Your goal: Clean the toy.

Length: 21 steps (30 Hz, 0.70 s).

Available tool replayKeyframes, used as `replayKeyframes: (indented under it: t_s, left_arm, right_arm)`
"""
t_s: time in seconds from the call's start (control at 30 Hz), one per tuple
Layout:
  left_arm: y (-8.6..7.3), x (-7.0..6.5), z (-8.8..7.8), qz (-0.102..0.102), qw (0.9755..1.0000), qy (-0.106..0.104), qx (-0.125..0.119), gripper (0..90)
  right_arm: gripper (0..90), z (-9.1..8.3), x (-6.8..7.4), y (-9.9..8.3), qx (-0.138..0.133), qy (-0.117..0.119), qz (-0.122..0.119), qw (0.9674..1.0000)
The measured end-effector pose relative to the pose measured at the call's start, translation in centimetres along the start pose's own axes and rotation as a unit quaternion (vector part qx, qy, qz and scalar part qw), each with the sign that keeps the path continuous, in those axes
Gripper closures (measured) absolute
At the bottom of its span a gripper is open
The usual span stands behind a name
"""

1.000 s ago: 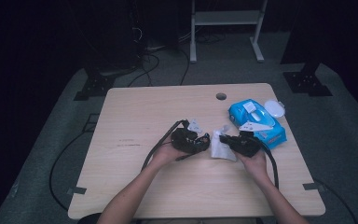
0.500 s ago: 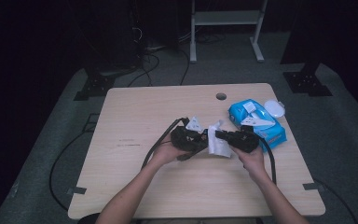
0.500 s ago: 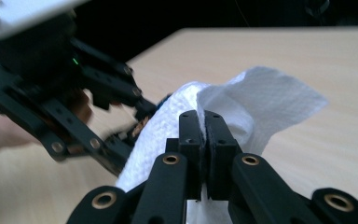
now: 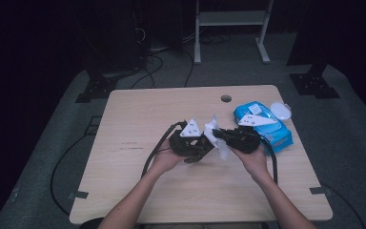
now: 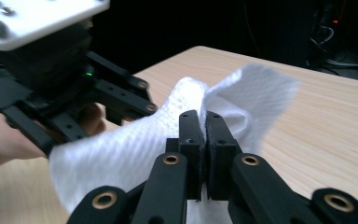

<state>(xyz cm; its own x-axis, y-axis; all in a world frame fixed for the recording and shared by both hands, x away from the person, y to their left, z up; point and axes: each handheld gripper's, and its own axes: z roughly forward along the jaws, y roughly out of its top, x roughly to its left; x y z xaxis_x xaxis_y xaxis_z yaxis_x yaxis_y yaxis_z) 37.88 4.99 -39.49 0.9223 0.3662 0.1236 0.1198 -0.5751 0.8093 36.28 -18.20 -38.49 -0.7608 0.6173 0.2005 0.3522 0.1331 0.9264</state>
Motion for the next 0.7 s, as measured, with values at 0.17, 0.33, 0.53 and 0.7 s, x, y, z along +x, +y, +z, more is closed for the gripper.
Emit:
replayKeyframes:
  t_s: [0.17,0.33,0.53,0.7]
  left_arm:
    - [-0.2,0.0,-0.5,-0.006,0.9998,-0.002,-0.017,58.4]
    - [0.2,-0.5,-0.7,0.003,0.9997,-0.001,-0.023,58.4]
    - [0.2,-0.4,-1.3,-0.002,0.9995,0.004,-0.03,58.5]
    - [0.1,-0.1,-1.6,-0.003,0.9995,0.003,-0.031,58.5]
  right_arm:
    - [86.2,-0.2,-0.2,0.0,0.012,-0.02,-0.004,0.9997]
    - [86.2,-0.3,1.6,0.9,-0.005,-0.001,-0.033,0.9994]
    - [86.2,-0.6,0.8,0.7,-0.013,-0.006,-0.018,0.9997]
    - [86.2,-0.6,-0.5,-0.5,-0.008,-0.014,0.008,0.9998]
